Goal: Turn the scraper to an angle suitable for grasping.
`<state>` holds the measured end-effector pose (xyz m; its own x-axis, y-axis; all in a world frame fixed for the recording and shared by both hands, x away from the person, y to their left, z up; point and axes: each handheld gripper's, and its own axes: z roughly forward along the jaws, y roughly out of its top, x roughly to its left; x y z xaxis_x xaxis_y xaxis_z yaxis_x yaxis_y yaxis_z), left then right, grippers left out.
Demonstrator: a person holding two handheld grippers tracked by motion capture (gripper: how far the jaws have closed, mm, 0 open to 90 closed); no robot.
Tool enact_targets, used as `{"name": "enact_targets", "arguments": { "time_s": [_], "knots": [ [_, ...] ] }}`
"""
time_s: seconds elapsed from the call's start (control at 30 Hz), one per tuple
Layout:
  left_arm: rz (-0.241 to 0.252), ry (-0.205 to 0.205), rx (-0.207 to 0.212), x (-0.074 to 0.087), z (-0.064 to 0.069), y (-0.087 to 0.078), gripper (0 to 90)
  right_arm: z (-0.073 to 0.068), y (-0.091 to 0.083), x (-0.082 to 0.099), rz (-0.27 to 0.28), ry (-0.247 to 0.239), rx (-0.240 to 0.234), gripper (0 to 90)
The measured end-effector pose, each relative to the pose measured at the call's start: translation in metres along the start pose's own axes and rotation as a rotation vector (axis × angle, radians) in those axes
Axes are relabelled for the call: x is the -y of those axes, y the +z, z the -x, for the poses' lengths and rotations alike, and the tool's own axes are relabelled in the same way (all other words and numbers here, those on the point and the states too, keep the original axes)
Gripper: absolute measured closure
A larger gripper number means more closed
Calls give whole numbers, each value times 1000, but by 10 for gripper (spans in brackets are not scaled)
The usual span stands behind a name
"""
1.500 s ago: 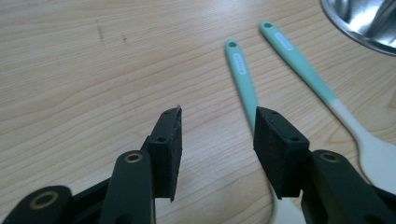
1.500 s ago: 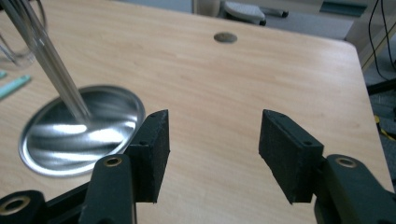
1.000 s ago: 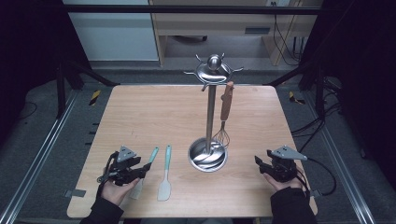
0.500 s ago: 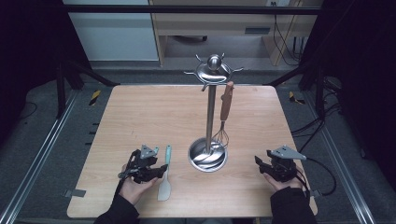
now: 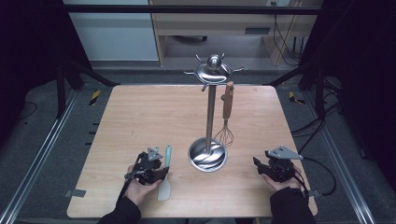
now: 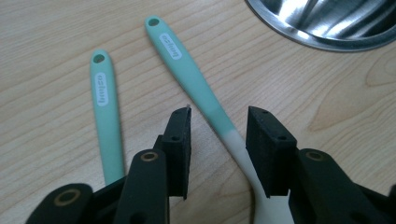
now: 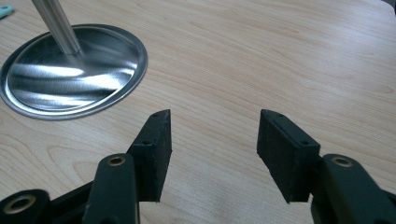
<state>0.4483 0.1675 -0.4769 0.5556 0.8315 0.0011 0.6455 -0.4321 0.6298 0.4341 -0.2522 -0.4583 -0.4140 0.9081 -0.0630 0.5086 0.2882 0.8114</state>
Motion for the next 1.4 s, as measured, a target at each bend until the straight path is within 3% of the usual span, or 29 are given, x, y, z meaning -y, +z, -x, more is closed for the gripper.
{"name": "enact_targets", "arguments": {
  "time_s": [0.43, 0.73, 1.0, 1.4],
  "knots": [
    [-34, -6, 13, 1, 5, 6, 676, 1, 0, 0, -3, 2, 1, 453],
    [-63, 5, -26, 1, 16, 8, 722, 1, 0, 0, -2, 0, 2, 453],
    [-79, -4, -11, 0, 13, 6, 754, 1, 0, 0, -5, 0, 2, 452],
    [-95, -22, 33, 5, -5, -3, 797, 2, -1, 0, 1, 2, 0, 449]
  ]
}}
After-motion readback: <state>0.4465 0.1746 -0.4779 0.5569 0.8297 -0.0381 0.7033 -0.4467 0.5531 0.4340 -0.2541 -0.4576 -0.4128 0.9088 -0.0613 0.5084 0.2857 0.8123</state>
